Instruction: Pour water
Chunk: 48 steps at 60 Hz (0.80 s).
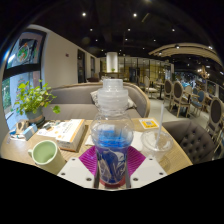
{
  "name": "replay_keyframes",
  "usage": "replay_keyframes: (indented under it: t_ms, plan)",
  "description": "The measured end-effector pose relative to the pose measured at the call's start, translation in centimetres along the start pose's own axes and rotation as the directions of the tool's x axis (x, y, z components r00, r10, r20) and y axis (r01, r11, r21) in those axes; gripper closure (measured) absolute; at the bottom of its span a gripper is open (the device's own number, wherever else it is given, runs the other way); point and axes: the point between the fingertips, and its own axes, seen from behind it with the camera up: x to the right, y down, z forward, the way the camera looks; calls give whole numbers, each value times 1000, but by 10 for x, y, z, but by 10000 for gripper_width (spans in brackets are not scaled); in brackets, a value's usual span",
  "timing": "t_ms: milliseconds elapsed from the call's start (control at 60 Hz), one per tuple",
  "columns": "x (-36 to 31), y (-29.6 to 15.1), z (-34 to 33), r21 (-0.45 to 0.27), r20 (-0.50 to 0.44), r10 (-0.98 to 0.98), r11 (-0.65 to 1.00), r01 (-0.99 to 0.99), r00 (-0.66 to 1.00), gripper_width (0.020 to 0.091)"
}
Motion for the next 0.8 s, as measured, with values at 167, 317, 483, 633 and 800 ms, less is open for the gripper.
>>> replay_keyframes:
  t_ms: [167,317,483,633,800]
  plan:
    - [3,1,1,-5,-13,25,1000,-25,1000,618]
    - [0,9,-8,-86,-17,12,996,-13,1000,294]
    - [-4,11,-39,-133,-45,14,991,-20,999,245]
    - [-14,12,-90,-163,-69,2,986,-13,998,245]
    - [-40,0,-175,-200,-110,-3,980,-19,994,245]
